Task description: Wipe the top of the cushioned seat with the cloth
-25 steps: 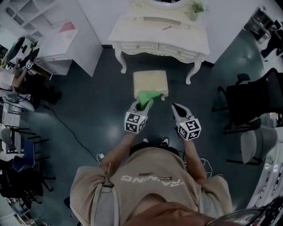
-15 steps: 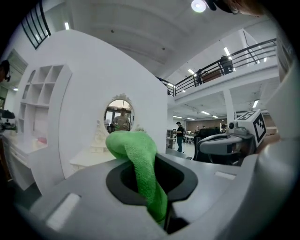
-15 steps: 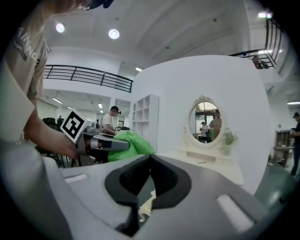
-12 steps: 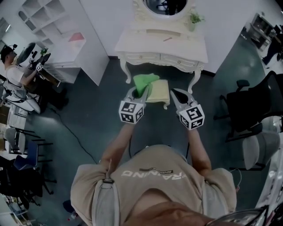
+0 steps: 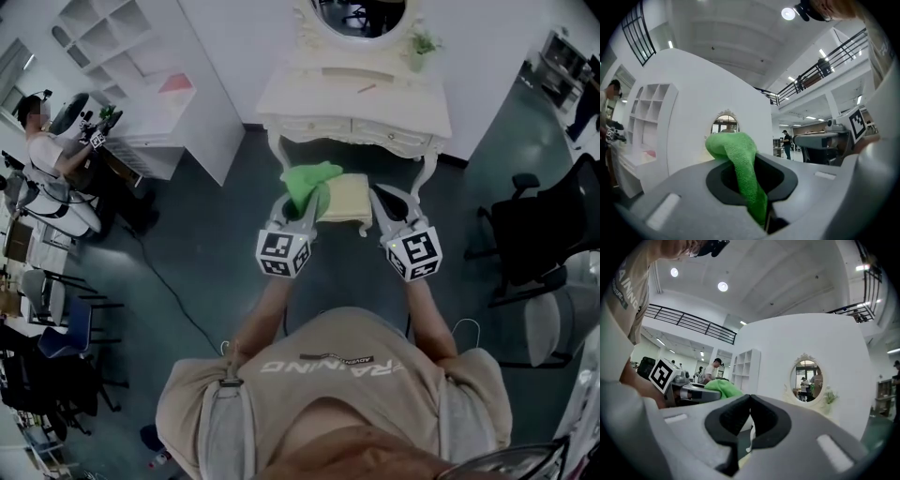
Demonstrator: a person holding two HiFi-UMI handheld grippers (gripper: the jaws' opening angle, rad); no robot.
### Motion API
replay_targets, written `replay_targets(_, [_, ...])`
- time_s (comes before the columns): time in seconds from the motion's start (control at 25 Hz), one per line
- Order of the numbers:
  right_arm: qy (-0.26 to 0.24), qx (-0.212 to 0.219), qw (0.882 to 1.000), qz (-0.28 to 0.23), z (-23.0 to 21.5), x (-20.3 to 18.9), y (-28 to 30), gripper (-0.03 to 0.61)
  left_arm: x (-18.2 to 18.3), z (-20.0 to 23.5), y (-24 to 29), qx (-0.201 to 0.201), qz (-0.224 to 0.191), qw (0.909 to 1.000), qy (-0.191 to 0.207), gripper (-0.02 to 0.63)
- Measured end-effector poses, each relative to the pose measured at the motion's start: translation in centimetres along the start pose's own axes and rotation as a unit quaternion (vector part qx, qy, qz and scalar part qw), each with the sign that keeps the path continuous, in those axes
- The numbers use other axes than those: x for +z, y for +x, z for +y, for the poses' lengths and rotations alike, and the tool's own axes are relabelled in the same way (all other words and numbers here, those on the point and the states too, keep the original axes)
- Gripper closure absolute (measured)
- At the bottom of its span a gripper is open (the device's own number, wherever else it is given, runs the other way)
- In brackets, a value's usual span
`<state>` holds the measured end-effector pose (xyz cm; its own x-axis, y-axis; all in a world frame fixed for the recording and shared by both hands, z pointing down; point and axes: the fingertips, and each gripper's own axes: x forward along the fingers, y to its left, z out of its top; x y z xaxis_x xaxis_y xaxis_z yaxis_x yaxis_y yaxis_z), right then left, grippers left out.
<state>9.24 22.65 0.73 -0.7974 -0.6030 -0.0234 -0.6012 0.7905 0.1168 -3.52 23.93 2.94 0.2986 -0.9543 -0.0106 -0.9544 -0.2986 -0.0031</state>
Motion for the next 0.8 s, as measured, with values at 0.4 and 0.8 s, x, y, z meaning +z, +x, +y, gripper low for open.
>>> replay_targets(0.4, [0.016, 0.001, 1.000, 0.020, 1.7, -1.3, -1.4, 0.577, -1.3, -0.1, -2.4, 0.005, 0.009, 0.9999, 0.010, 0.566])
replay_targets(0.8, [0.014, 0.017, 1.000, 0.001, 3.8, -1.0, -2.3, 0.577, -0.9, -0.8, -3.8, -0.001, -0.004, 1.0000, 0.000, 0.566])
